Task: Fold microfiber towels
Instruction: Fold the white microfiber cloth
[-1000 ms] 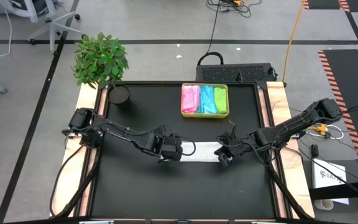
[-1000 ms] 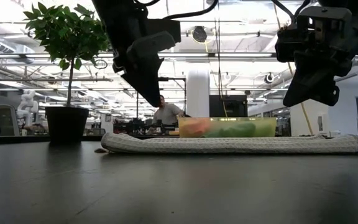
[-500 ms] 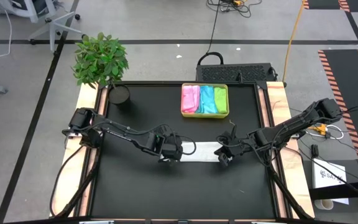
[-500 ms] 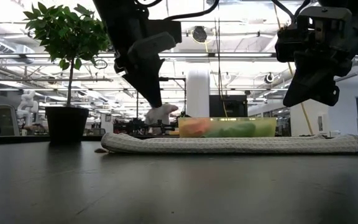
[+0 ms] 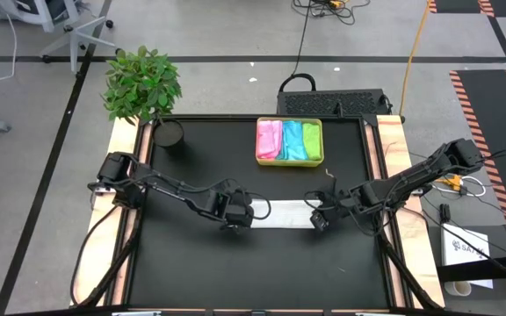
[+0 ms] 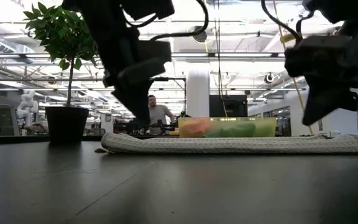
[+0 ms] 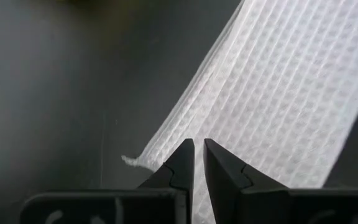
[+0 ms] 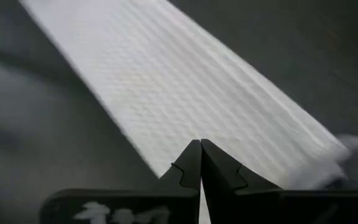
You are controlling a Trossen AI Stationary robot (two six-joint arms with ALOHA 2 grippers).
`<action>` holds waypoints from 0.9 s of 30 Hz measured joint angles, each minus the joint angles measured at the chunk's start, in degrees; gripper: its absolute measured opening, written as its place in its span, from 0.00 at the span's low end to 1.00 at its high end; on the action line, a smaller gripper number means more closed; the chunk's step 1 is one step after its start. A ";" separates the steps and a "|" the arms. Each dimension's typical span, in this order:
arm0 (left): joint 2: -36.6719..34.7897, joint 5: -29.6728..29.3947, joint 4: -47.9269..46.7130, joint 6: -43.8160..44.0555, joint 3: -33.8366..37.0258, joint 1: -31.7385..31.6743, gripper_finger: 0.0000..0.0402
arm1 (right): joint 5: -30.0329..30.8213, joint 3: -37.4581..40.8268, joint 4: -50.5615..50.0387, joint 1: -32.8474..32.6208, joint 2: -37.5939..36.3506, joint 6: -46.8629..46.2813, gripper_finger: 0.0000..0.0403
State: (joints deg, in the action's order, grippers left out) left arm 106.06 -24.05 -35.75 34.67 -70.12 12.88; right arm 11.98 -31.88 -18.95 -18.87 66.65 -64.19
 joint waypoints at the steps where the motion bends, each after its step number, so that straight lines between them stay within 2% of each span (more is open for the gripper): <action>1: 0.00 0.01 0.02 0.39 0.51 0.00 0.10 | 0.01 0.00 -1.44 0.00 0.00 -1.19 0.00; 5: 0.00 0.02 1.41 1.48 2.92 0.00 0.10 | 0.06 0.00 -4.52 0.00 0.02 -4.06 0.00; 16: 0.00 0.43 7.59 2.90 7.13 -0.39 0.10 | 0.38 0.00 -3.71 0.00 0.04 -4.12 0.00; 20: 0.00 0.59 8.54 3.00 8.23 -0.90 0.10 | 4.68 0.00 -3.62 0.00 0.04 -3.85 0.00; 27: 0.00 0.96 8.87 3.07 8.62 -0.85 0.10 | 5.94 0.04 -3.76 0.02 0.04 -3.69 0.00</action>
State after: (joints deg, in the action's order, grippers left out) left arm 106.06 -23.09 -26.87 37.74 -61.49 12.03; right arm 17.92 -31.84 -22.71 -18.85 66.70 -67.88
